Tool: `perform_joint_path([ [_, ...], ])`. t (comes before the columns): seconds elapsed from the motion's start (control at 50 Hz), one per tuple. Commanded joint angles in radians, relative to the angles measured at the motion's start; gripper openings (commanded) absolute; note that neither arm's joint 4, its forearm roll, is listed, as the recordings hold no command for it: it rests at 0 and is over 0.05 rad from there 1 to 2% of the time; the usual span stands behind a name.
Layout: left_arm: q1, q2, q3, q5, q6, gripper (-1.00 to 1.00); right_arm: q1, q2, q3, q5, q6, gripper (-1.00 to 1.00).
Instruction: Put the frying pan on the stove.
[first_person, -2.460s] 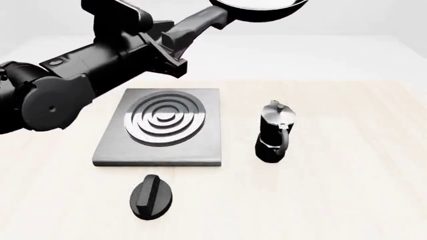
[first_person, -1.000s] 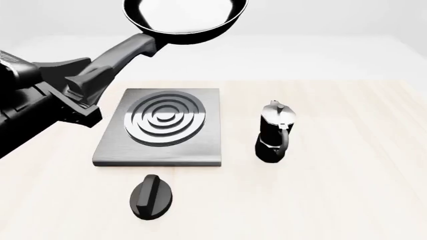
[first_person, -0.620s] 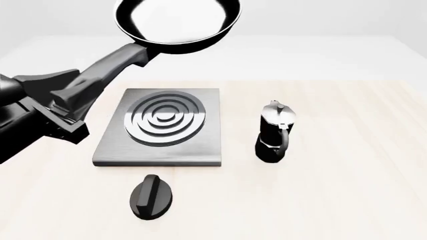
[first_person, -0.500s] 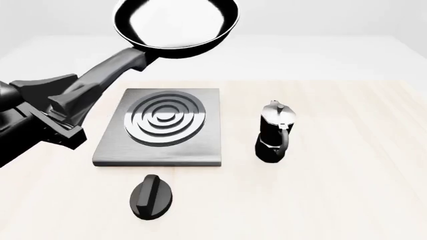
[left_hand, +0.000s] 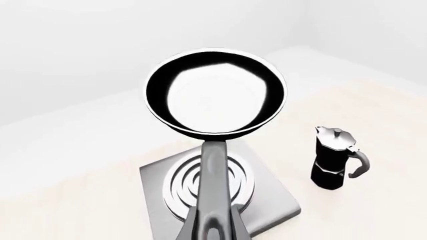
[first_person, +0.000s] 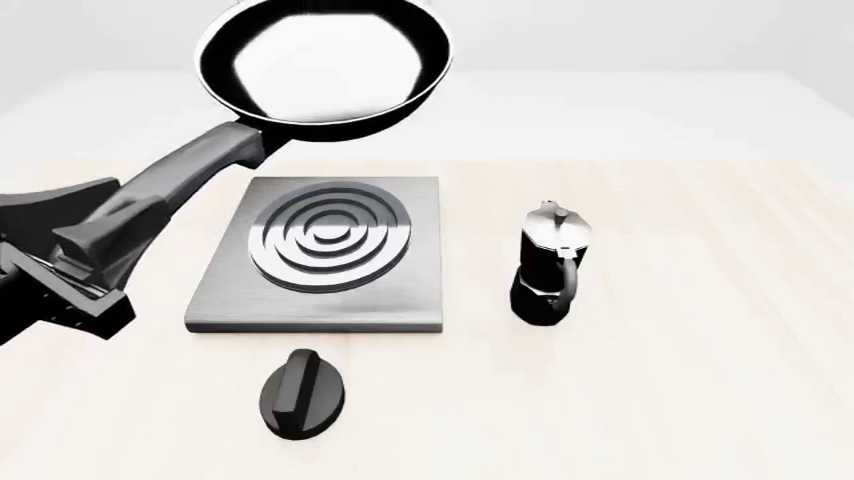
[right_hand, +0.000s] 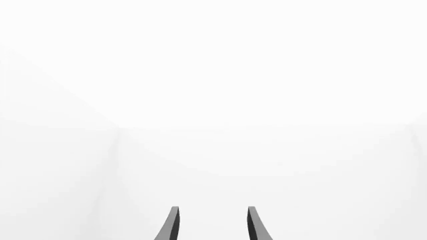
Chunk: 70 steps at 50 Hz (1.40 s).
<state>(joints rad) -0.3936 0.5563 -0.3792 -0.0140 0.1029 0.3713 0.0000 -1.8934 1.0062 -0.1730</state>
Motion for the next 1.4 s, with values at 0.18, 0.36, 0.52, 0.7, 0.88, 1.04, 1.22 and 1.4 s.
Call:
perform_joint_path([
  [0.18,0.029,-0.103,0.005,0.068,0.013,-1.00,0.005,0.000,0.007,-0.002,-0.009,1.00],
  [0.36,0.039,-0.135,0.028,0.091,0.005,-1.00,0.013,0.000,0.020,-0.009,-0.019,1.00],
  [0.52,0.035,-0.150,0.038,0.109,0.001,-1.00,0.019,0.000,0.022,-0.009,-0.027,1.00],
  [0.7,0.032,-0.162,0.064,0.105,-0.012,-1.00,0.020,0.000,0.025,-0.009,-0.030,1.00],
  [0.88,0.033,-0.138,0.083,0.073,-0.022,-1.00,0.027,0.000,0.038,-0.015,-0.035,1.00],
  [1.04,0.041,-0.130,0.110,0.050,-0.036,-1.00,0.027,0.000,0.046,-0.022,-0.038,1.00],
  [1.22,0.040,-0.105,0.130,0.012,-0.045,-1.00,0.031,0.000,0.050,-0.022,-0.043,1.00],
  [1.4,0.041,-0.083,0.146,-0.018,-0.055,-1.00,0.031,0.000,0.047,-0.018,-0.045,1.00],
])
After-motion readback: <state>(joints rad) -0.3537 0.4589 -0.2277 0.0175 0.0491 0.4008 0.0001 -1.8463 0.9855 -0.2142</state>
